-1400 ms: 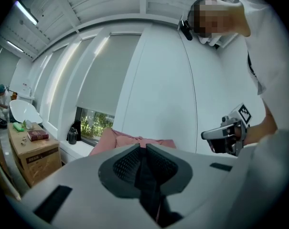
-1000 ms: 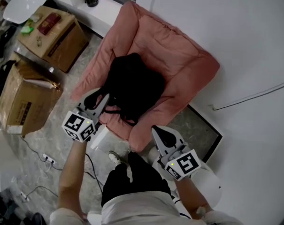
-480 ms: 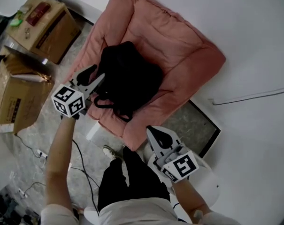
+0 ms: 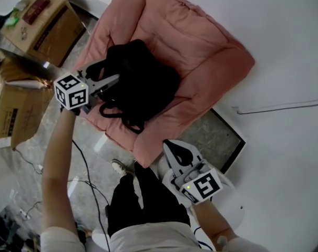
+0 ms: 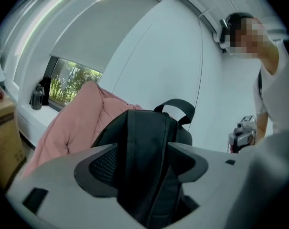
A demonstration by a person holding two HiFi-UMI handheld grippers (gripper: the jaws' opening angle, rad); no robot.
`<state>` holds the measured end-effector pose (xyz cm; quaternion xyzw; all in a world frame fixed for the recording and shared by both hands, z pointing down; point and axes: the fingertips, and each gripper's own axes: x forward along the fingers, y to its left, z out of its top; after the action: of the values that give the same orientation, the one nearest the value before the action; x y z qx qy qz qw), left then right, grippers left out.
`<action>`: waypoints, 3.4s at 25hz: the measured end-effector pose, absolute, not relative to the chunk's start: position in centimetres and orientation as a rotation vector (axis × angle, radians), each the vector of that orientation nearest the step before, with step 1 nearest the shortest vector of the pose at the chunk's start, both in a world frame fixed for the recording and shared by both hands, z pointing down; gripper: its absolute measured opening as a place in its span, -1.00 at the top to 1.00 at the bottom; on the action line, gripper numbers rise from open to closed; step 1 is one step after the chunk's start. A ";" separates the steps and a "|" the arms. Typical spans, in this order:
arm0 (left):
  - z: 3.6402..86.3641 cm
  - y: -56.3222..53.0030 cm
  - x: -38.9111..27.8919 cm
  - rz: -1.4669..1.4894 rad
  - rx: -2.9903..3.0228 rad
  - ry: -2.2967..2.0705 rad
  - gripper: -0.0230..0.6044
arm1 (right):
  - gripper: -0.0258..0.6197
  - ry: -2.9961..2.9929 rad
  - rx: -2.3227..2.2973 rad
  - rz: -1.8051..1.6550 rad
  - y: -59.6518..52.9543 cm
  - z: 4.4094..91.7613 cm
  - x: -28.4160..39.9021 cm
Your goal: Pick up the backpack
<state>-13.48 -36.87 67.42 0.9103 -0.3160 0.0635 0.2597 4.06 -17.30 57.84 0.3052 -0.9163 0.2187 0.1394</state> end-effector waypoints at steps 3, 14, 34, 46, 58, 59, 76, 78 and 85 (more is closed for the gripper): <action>67.3 -37.5 -13.4 0.053 2.395 -0.670 -0.10 | 0.86 -2.640 0.882 0.640 -17.2 58.3 4.4; 67.2 -38.2 -9.3 0.090 2.391 -0.269 -0.10 | 0.86 -2.585 0.884 0.667 -17.1 60.1 5.9; 64.5 -38.8 -3.4 -0.042 2.382 0.119 0.36 | 0.86 -2.566 0.834 0.692 -17.3 60.9 4.7; 62.1 -39.3 -4.0 -0.233 2.531 -0.233 0.86 | 0.86 -2.591 0.822 0.699 -18.1 61.2 4.9; 56.7 -28.2 -4.4 -0.478 2.571 -0.495 0.86 | 0.86 -2.618 0.840 0.694 -17.8 60.5 5.2; 56.3 -27.5 -4.6 -0.470 2.586 -0.522 0.86 | 0.86 -2.616 0.841 0.691 -17.6 60.4 5.1; 52.7 -24.9 -4.3 -0.395 2.549 -0.742 0.87 | 0.86 -2.645 0.920 0.640 -14.5 56.7 5.7; 51.6 -24.7 -4.2 -0.374 2.541 -0.738 0.87 | 0.86 -2.659 0.939 0.610 -14.3 54.9 6.1; 47.9 -23.8 -4.9 -0.353 2.423 -0.795 0.87 | 0.86 -2.705 1.006 0.513 -13.6 49.0 7.5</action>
<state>-4.90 -23.83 47.89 0.9036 -0.2966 -0.1316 0.2797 7.47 -13.59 48.95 0.3414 -0.9176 0.1742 0.1051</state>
